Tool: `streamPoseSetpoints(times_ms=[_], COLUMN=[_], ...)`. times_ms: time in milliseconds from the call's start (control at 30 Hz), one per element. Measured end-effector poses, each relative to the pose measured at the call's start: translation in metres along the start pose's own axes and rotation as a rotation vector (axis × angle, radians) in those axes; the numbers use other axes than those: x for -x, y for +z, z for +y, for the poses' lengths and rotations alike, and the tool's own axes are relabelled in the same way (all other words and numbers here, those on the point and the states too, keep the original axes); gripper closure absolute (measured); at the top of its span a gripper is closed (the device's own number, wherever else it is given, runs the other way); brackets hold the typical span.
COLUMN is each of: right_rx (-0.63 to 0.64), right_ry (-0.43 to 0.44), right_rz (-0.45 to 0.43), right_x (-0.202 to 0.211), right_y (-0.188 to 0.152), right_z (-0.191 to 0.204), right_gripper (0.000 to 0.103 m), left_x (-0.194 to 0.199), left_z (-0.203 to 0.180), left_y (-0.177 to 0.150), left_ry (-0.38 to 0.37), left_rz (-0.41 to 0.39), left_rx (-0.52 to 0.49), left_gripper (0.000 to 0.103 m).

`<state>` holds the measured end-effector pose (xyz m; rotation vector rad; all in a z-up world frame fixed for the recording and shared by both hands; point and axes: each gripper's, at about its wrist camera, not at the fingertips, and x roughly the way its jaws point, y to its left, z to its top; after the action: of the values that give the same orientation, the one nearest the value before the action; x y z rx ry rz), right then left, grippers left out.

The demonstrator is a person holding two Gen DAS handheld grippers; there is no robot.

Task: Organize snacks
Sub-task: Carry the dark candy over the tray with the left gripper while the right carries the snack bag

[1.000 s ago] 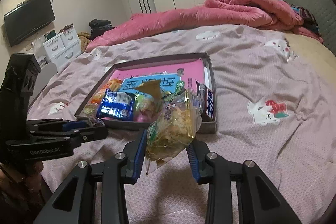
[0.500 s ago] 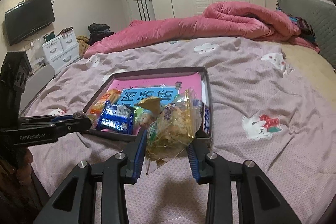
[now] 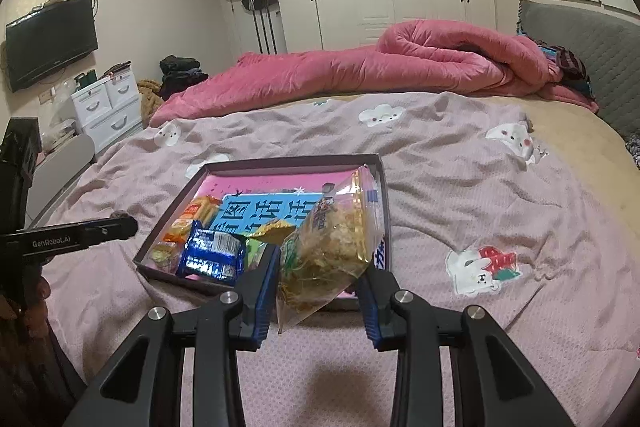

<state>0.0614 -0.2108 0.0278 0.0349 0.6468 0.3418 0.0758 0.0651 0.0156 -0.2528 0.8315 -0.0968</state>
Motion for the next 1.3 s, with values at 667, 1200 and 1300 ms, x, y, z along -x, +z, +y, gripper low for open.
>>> streamPoseSetpoints(times_ms=[667, 1200, 1300], right_rx=[-0.058, -0.025, -0.024], right_ry=[-0.032, -0.065, -0.074], right_rz=[0.022, 0.088, 0.106], right_x=[-0.025, -0.056, -0.063], right_y=[0.009, 0.003, 0.001], right_z=[-0.01, -0.004, -0.004], right_gripper=[0.066, 0.066, 0.066], left_x=[-0.037, -0.06, -0.062], left_z=[0.004, 0.0, 0.0], left_y=[-0.006, -0.011, -0.011], left_ry=[0.029, 0.025, 0.025], left_rz=[0.045, 0.093, 0.097], left_rx=[-0.014, -0.031, -0.032], left_gripper=[0.063, 0.063, 0.063])
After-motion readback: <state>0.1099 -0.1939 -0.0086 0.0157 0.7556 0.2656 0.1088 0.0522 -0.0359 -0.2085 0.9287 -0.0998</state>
